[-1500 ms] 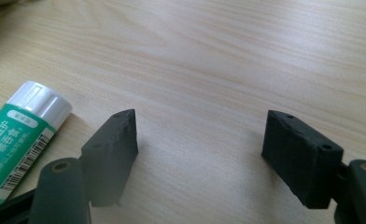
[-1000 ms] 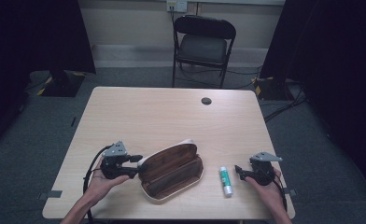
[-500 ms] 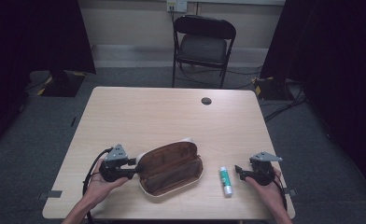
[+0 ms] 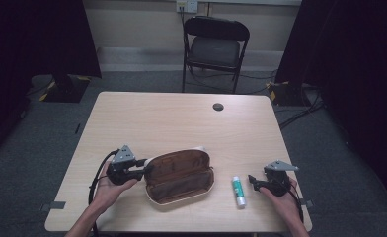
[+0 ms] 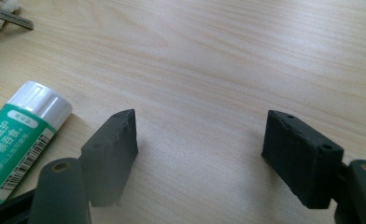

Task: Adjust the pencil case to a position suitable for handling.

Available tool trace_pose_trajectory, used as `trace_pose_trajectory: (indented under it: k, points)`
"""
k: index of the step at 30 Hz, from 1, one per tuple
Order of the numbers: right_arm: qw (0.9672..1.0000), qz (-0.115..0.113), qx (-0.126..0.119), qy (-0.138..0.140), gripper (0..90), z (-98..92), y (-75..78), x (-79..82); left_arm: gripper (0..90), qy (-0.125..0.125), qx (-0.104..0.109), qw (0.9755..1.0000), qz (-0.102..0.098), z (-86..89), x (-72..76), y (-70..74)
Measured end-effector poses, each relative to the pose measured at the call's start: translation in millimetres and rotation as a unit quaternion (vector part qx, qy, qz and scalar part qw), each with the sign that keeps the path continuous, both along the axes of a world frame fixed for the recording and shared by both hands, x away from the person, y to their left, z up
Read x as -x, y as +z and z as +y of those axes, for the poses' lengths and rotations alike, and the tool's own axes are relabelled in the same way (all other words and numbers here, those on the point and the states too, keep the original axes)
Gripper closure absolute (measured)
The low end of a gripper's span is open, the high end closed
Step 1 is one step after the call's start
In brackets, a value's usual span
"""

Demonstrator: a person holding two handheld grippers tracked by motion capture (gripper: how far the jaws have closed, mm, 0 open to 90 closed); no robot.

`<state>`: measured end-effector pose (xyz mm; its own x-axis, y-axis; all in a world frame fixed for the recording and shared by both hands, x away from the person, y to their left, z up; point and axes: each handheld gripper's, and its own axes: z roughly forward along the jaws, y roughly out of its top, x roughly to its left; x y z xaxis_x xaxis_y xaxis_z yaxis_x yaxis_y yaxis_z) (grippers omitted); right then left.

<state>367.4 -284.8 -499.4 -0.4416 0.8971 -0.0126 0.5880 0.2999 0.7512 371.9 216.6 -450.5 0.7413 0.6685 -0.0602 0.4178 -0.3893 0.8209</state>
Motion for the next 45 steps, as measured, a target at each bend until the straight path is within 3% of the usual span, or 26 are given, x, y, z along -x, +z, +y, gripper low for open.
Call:
trace_pose_trajectory:
  k: [1,4,8,16,19,24,29,33,36,40,45]
  points:
    - [1.0000,0.000,0.000,0.000,25.6,-0.1,0.0,0.0,50.4,0.009,0.008,0.9998,0.013,2.5,1.3,-1.1]
    - [1.0000,0.000,0.000,0.001,25.6,0.0,0.0,0.1,43.3,0.008,0.021,0.9995,0.024,8.6,7.2,-0.5]
    - [1.0000,0.001,0.000,0.001,25.6,0.1,0.1,0.2,40.4,0.001,0.016,0.9997,0.020,10.0,16.0,-0.1]
    - [1.0000,0.002,0.000,0.001,25.6,0.2,0.2,0.4,38.3,-0.027,0.007,0.9984,0.050,10.5,19.6,-4.8]
    - [1.0000,0.002,0.000,0.001,25.6,0.2,0.2,0.3,43.5,-0.030,0.008,0.9975,0.064,13.2,20.6,-8.8]
    - [1.0000,0.001,0.000,0.006,25.5,0.3,0.1,0.4,69.7,-0.038,-0.013,0.9972,0.063,11.4,19.4,-11.6]
    - [1.0000,0.001,0.001,0.007,25.6,0.2,0.0,0.3,71.7,-0.025,-0.008,0.9980,0.057,10.6,13.1,-12.3]
    - [1.0000,0.001,0.000,0.008,25.6,0.3,0.0,0.1,69.8,-0.010,-0.004,0.9985,0.054,11.6,5.0,-12.9]
    - [1.0000,0.001,0.000,0.008,25.6,0.3,0.0,0.0,66.9,-0.015,0.002,0.9984,0.054,13.8,4.8,-12.5]
    - [1.0000,0.001,0.000,0.008,25.6,0.3,0.0,0.0,56.6,-0.016,0.020,0.9980,0.058,21.6,7.5,-8.5]
    - [1.0000,0.001,0.000,0.008,25.6,0.3,0.1,0.1,45.0,0.018,0.010,0.9984,0.053,29.3,8.2,-3.5]
